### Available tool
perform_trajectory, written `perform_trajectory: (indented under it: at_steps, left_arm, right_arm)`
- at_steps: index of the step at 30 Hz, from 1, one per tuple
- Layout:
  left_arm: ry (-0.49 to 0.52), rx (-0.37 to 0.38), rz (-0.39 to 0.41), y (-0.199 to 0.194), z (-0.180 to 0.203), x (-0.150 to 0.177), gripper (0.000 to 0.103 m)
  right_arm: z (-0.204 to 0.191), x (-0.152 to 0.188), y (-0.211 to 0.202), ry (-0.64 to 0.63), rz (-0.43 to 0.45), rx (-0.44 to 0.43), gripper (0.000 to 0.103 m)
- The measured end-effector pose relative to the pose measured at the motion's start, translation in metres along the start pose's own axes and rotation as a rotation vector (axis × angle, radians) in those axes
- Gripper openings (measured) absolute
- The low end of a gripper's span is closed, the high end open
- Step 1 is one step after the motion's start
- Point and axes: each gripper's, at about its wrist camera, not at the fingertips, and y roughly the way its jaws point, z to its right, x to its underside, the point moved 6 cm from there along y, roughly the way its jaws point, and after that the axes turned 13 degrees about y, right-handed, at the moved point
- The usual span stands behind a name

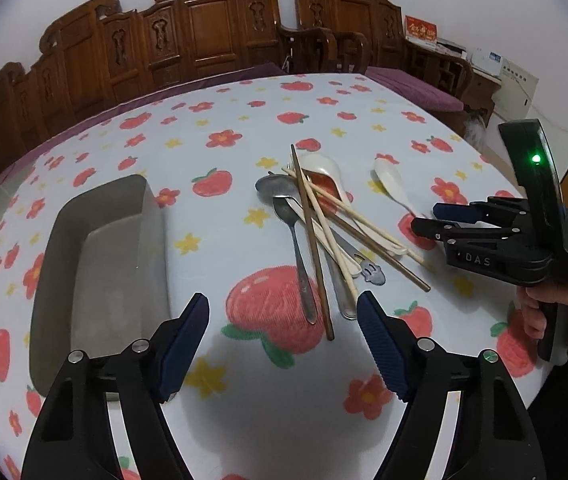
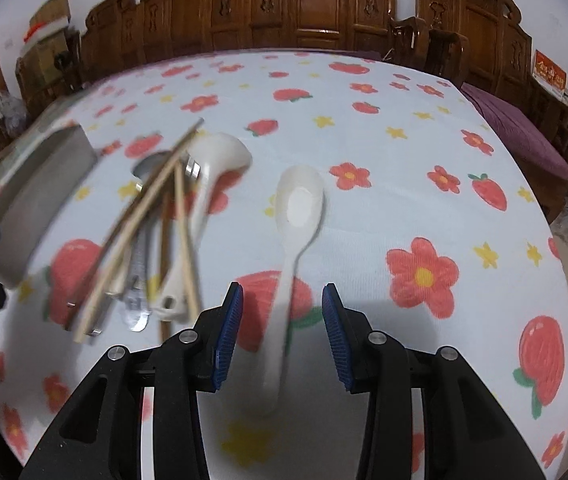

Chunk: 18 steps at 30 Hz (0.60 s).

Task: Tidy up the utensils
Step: 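Grasp the white ceramic spoon with the right tool while the left tool grasps a dark chopstick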

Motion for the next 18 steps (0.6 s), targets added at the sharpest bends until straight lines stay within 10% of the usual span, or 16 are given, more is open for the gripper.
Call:
perform_trajectory:
  at_steps: [4, 8, 18]
  left_arm:
    - [0.003, -0.008, -0.009, 0.005, 0.001, -0.003, 0.073]
    - [0.009, -0.002, -0.023, 0.011, 0.003, -0.008, 0.072]
    - [-0.009, 0.042, -0.080, 0.048, 0.008, -0.019, 0.045]
  right_arm:
    - [0.000, -0.003, 0.000, -0.025, 0.009, 0.016, 0.039]
    - [0.005, -0.005, 0.000, -0.011, 0.007, 0.036, 0.010]
    - [0.016, -0.003, -0.005, 0.013, 0.005, 0.028, 0.009]
